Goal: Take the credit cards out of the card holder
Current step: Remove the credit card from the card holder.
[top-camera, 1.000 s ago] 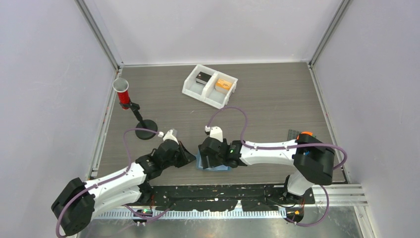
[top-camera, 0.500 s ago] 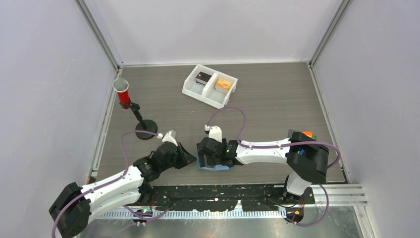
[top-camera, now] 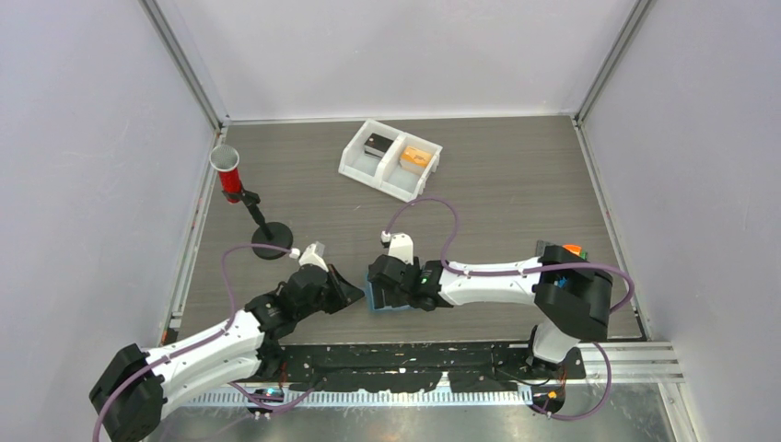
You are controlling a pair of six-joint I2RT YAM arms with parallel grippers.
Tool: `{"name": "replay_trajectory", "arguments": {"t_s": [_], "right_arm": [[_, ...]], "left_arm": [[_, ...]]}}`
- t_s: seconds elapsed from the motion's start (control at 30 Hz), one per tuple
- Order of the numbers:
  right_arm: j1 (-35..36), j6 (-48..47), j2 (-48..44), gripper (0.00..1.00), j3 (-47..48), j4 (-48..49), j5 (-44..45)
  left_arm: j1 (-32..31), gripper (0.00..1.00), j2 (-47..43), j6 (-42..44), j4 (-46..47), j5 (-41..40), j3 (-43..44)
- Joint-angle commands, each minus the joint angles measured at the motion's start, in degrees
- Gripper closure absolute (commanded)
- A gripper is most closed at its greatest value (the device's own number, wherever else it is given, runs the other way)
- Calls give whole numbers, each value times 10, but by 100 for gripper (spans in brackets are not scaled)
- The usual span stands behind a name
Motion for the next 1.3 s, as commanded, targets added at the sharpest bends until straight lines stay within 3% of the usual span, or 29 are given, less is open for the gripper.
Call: {"name": "replay_trajectory", "arguments": {"t_s": [0.0,0.33,0.53,0.97,1.27], "right_arm": [[2,5,-31,28,-2,-19,38],[2,-14,-58,32,-7,-32,60],[2,-40,-69,25,-12,32,-4],[-5,-37,-3,29,9,34,-14],[-8,-33,9,26,-9,65,-41]], "left_arm": [[-2,100,-3,2,8,-17,2],[-2,100,17,4,20,-9,4],[-4,100,12,0,30,-6,-2],[-7,100,1,2,25,-6,-5],[-7,100,3,5,25,-4,-2]]}}
